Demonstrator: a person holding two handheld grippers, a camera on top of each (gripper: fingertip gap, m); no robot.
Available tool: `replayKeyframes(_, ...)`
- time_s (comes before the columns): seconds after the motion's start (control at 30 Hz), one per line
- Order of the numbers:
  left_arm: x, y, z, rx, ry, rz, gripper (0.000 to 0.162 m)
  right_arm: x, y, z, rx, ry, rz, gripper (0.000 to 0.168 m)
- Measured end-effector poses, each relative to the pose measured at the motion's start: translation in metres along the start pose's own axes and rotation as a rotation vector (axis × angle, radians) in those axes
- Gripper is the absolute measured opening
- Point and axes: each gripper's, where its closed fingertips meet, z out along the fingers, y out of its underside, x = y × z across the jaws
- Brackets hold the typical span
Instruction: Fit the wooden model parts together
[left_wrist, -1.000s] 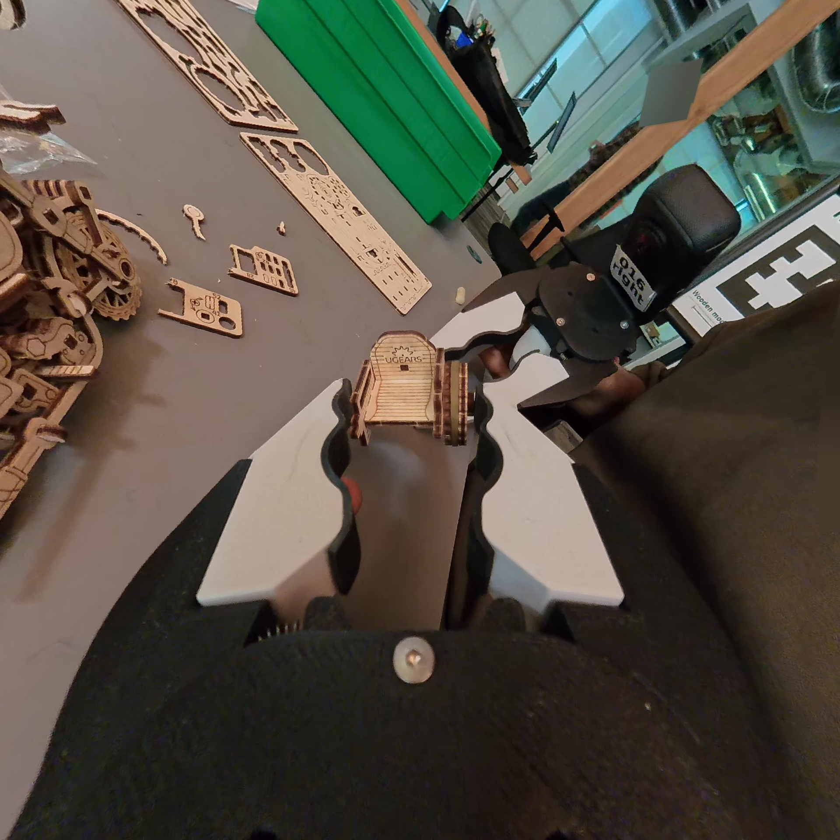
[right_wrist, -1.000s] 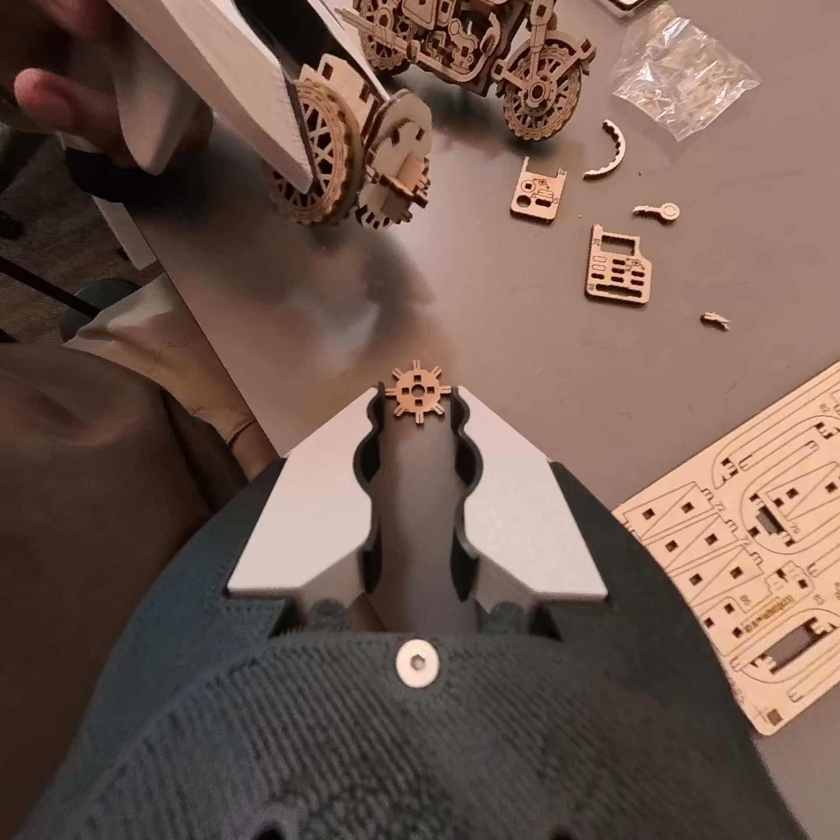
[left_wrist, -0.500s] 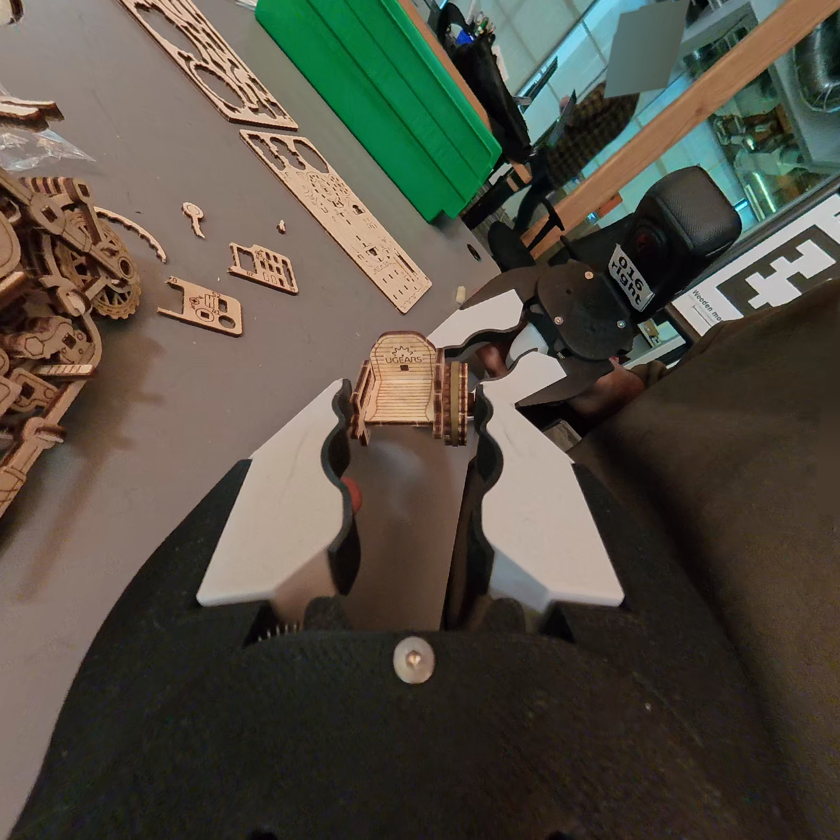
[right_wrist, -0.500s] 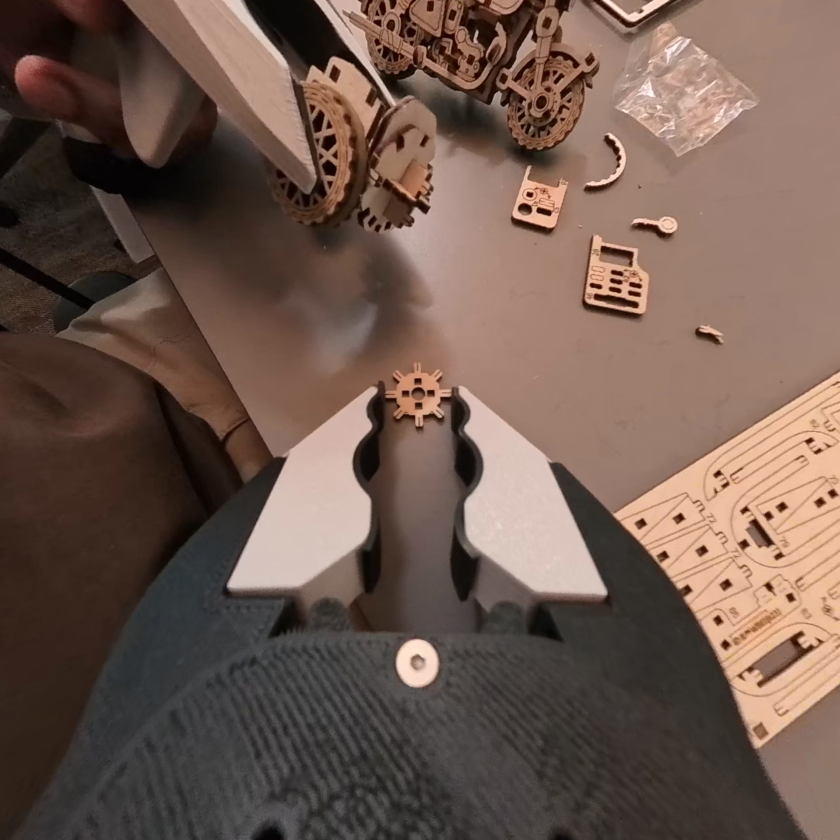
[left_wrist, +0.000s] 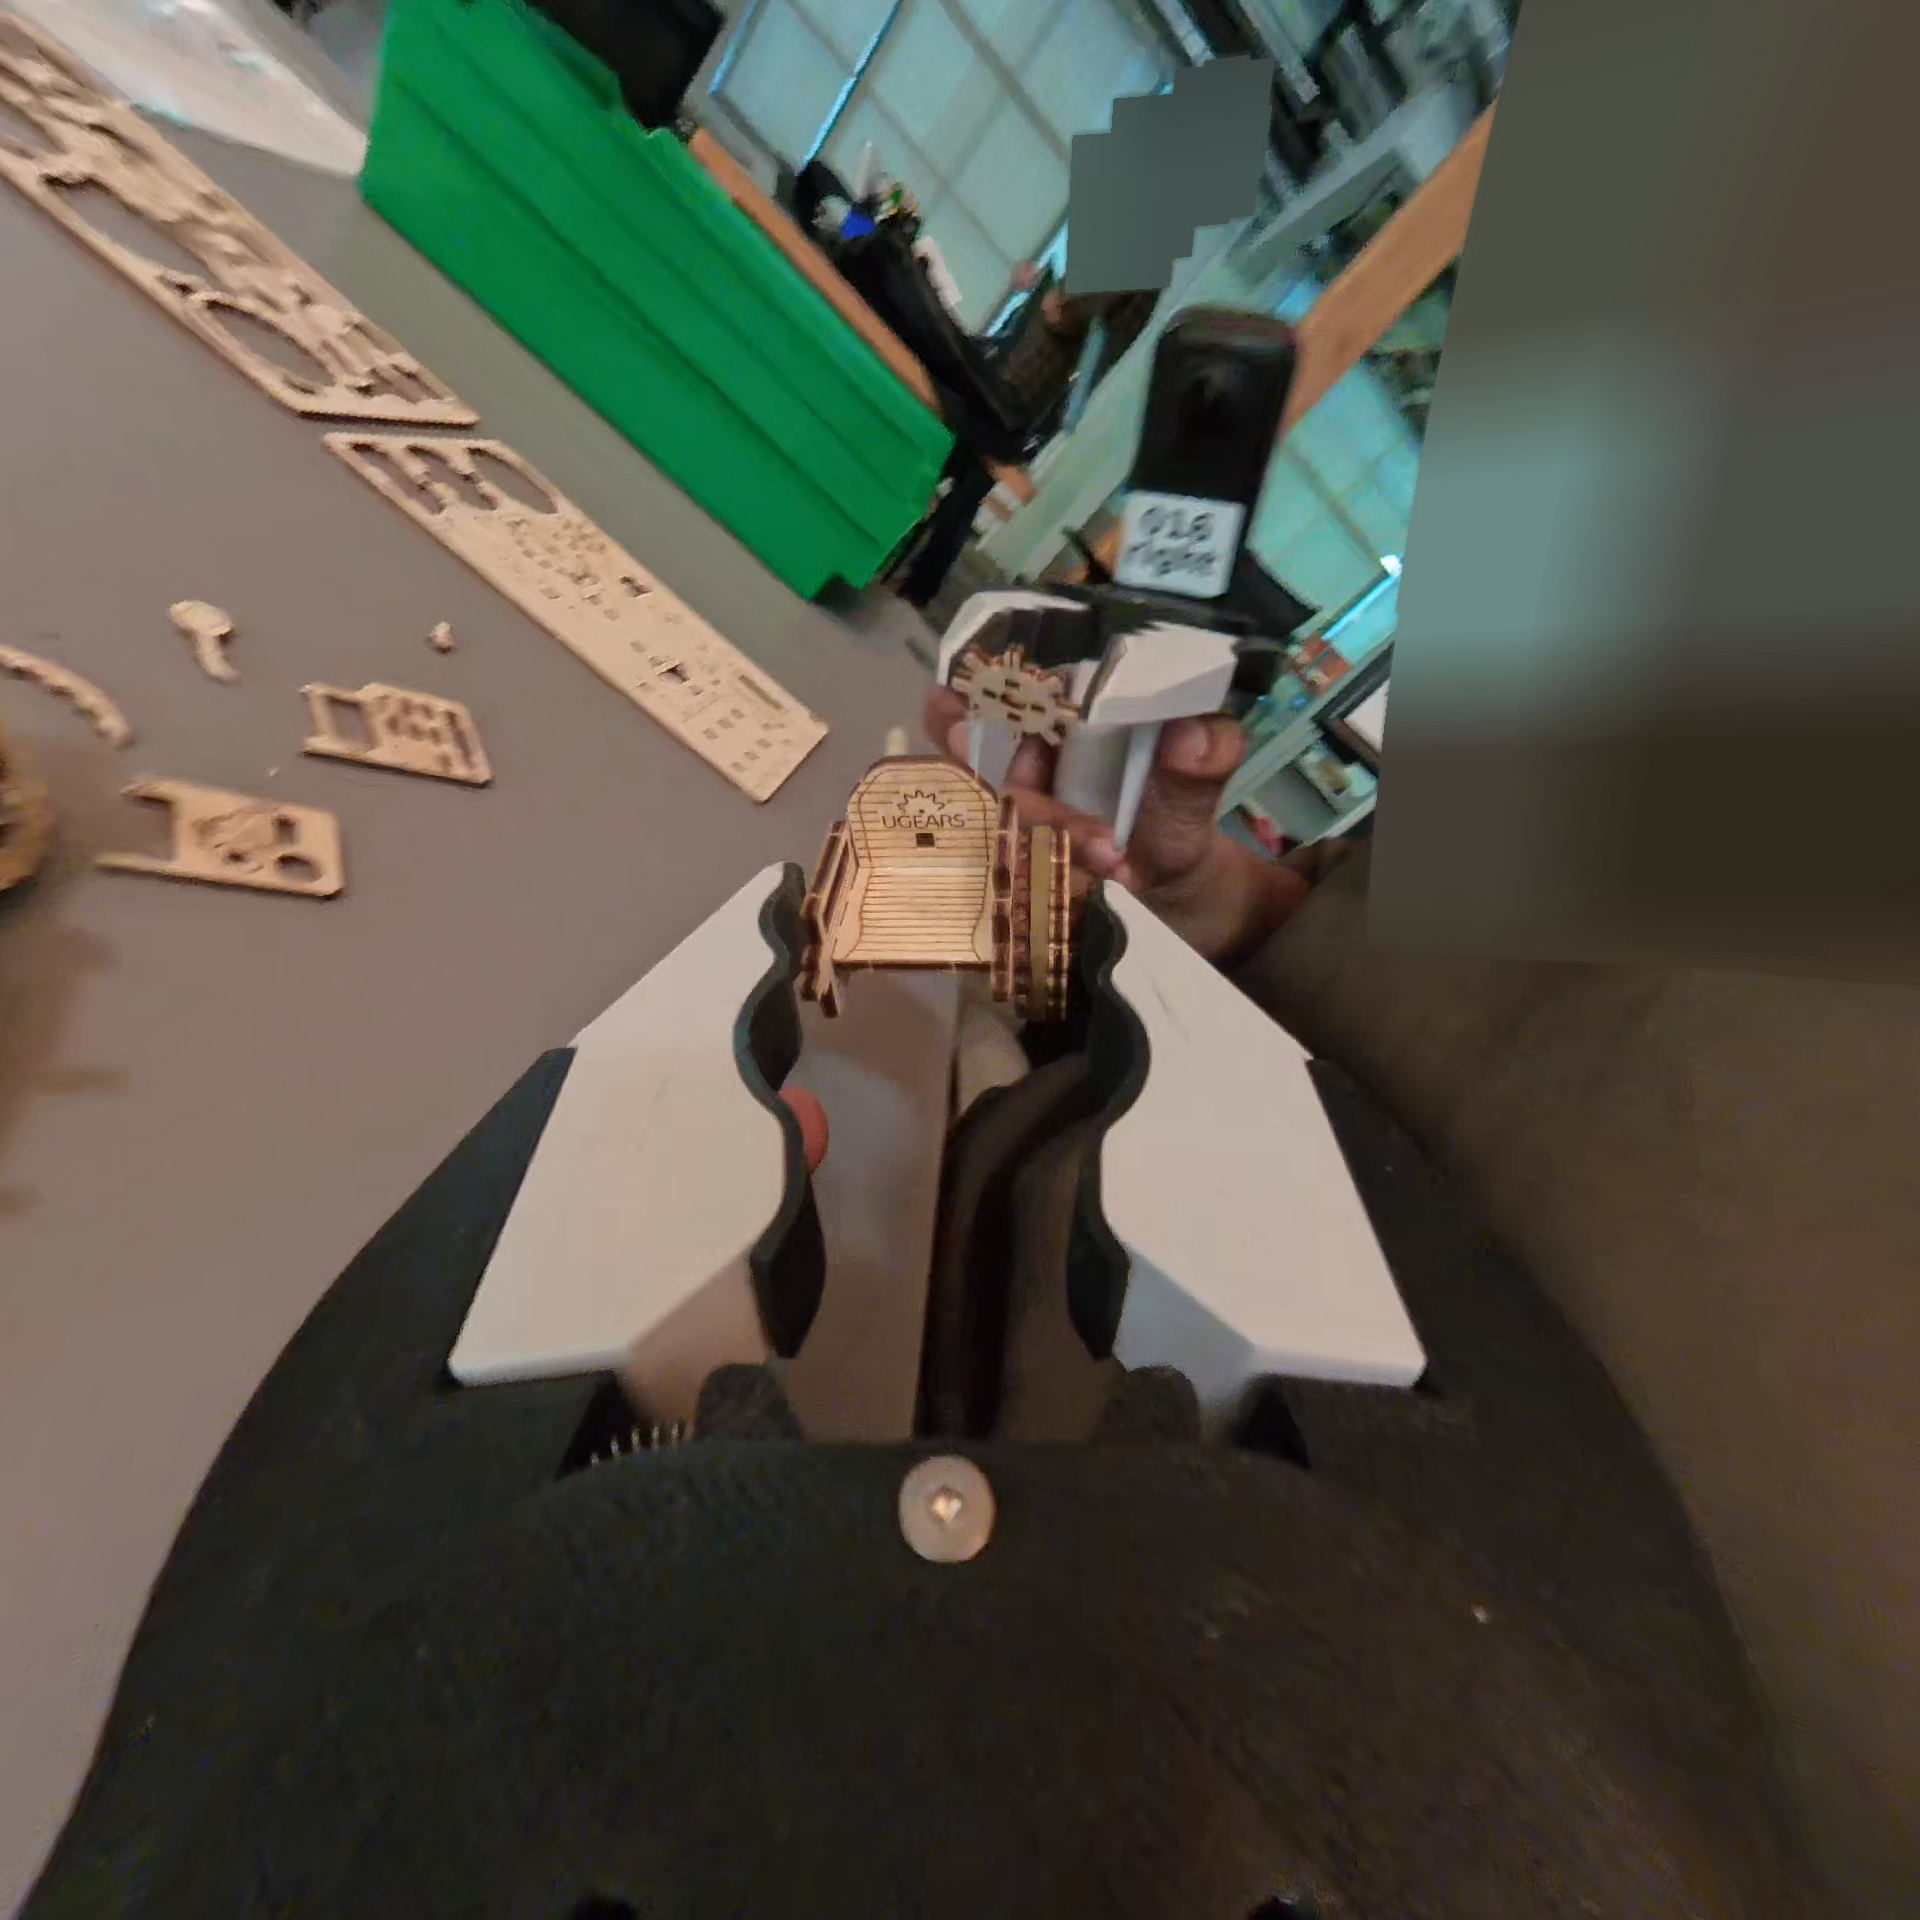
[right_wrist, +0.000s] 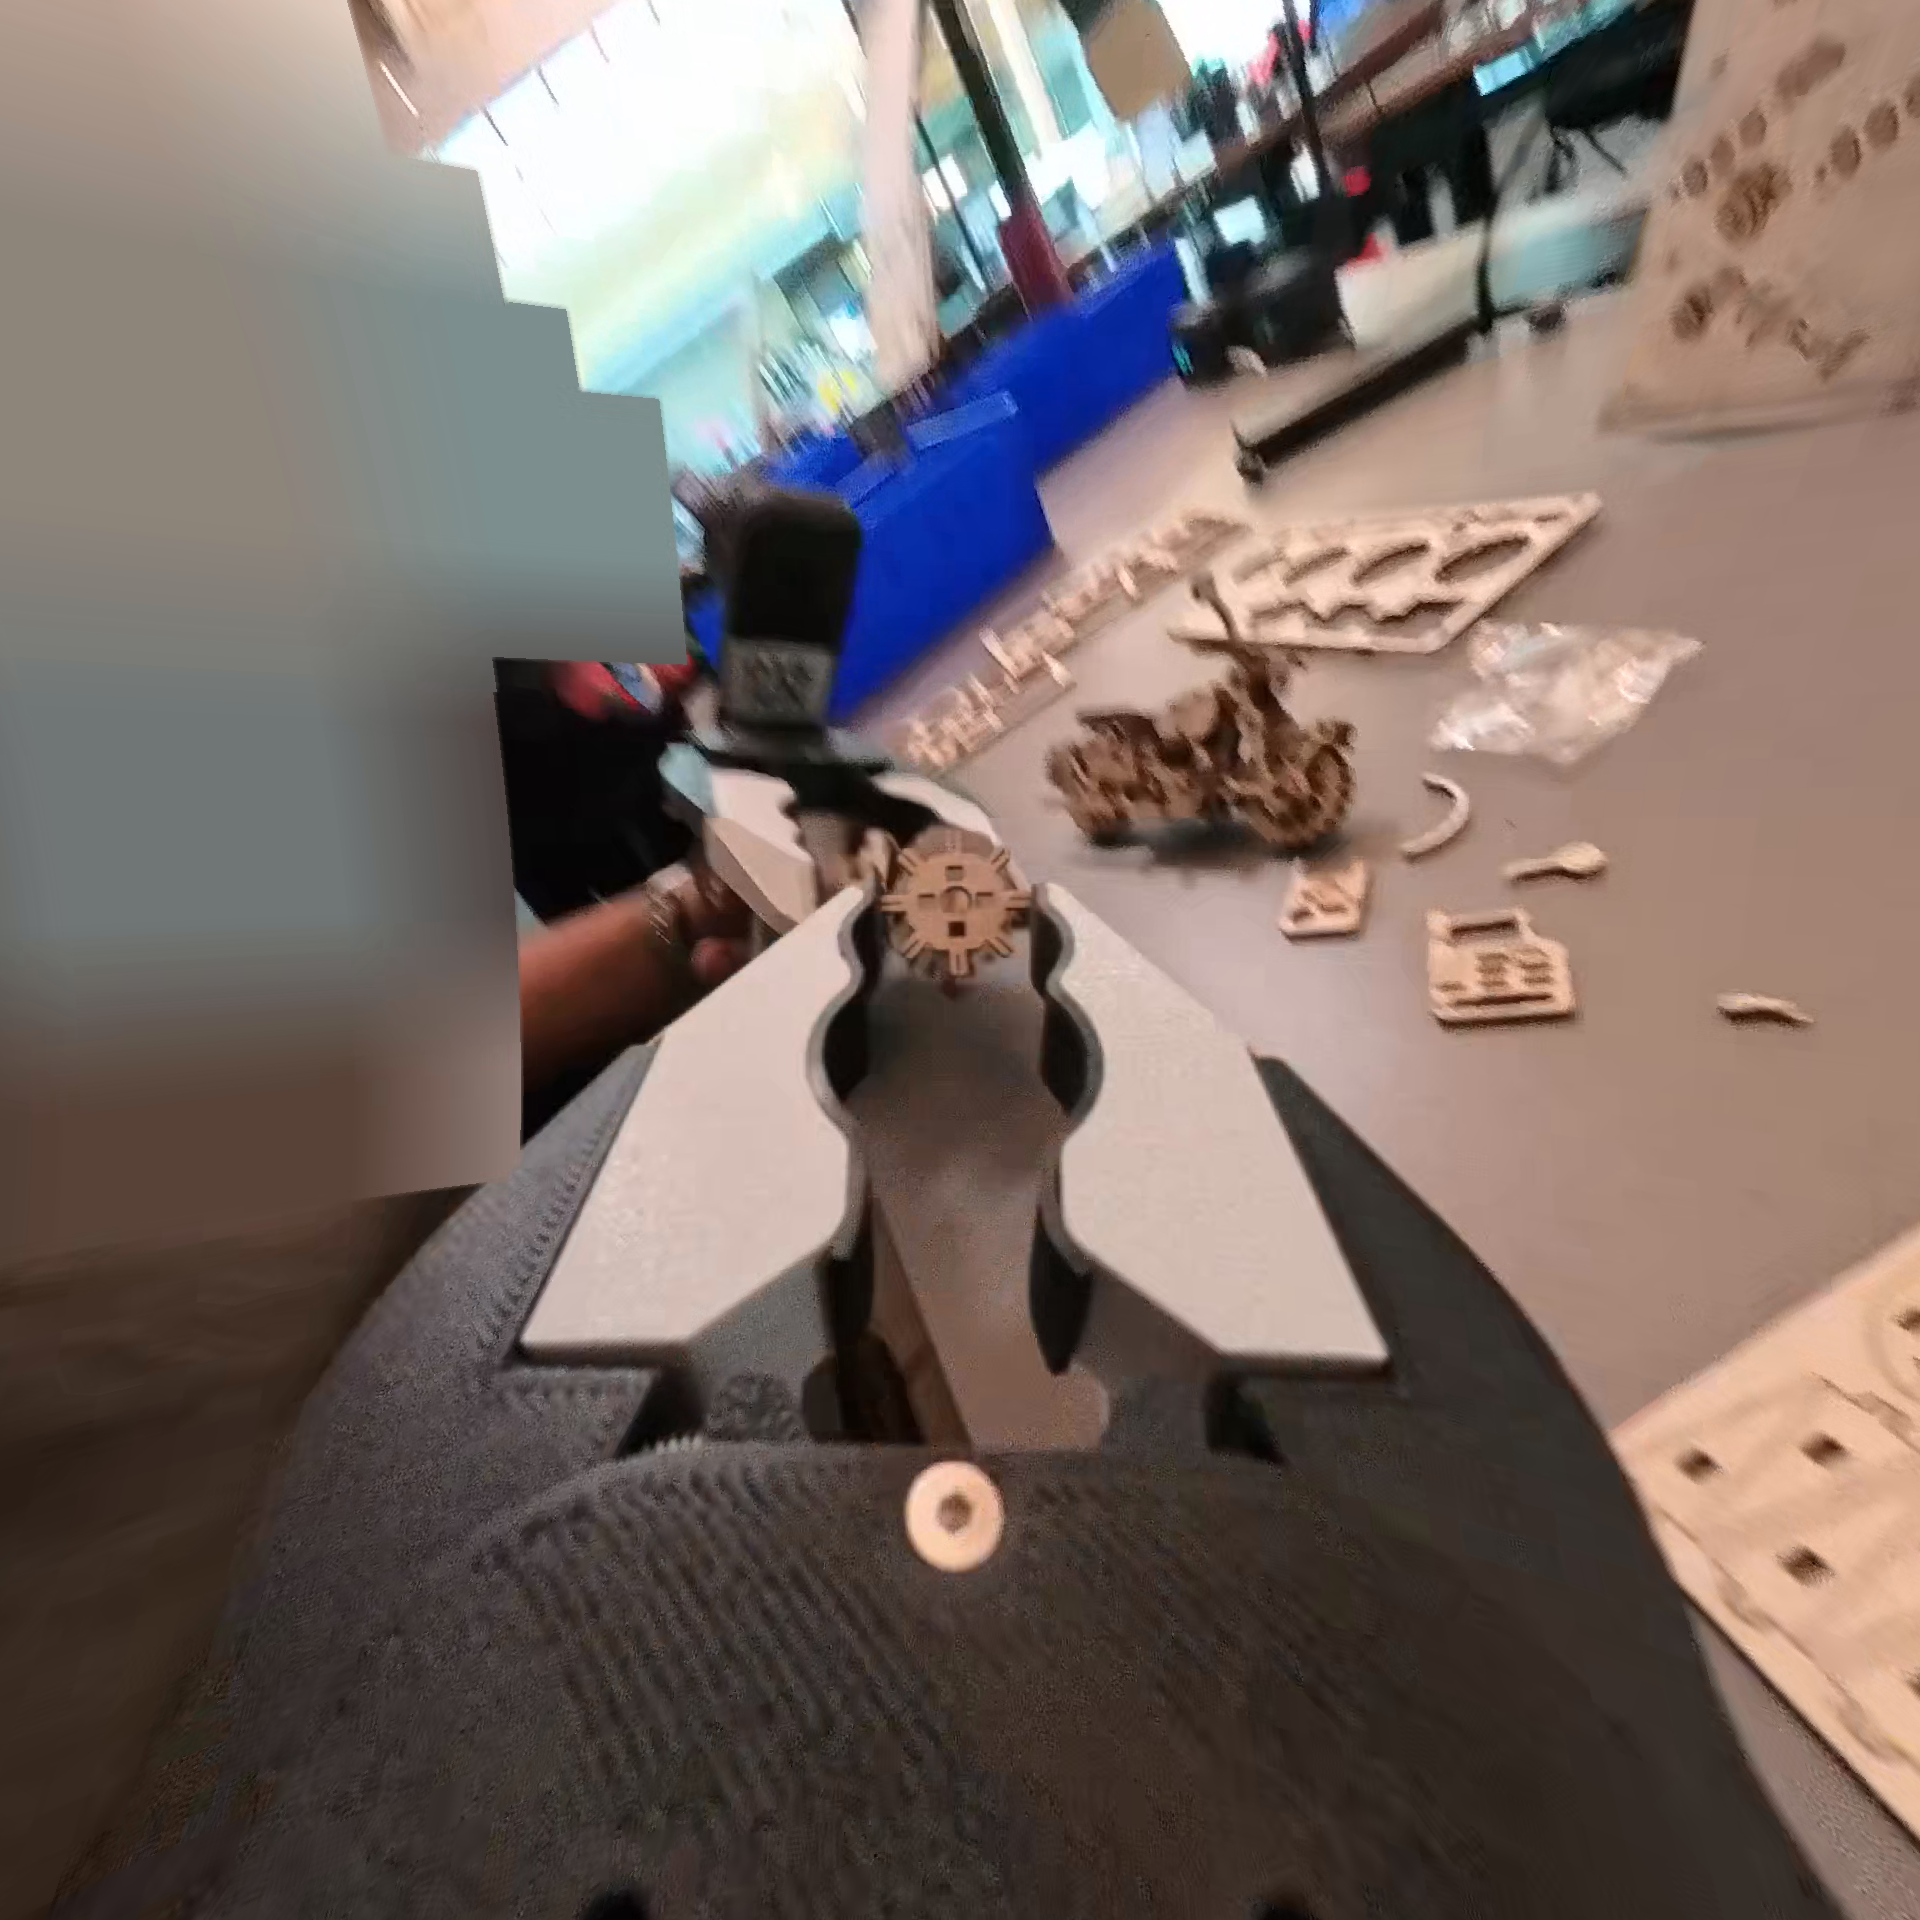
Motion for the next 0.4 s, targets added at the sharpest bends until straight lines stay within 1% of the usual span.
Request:
replayKeyframes(0.07, 0.011, -0.007, 0.002, 0.046, 0.059, -0.007, 0.052, -0.006, -0.009, -0.003, 0.065, -0.052, 0.053, 0.026)
replayKeyframes(0.23, 0.027, -0.02, 0.003, 0.139, 0.139, 0.006, 0.052, -0.02, -0.016, -0.002, 0.137, -0.145, 0.187, 0.026)
replayKeyframes(0.4, 0.036, -0.027, 0.002, 0.193, 0.178, 0.019, 0.051, -0.026, -0.016, 0.001, 0.152, -0.163, 0.231, 0.026)
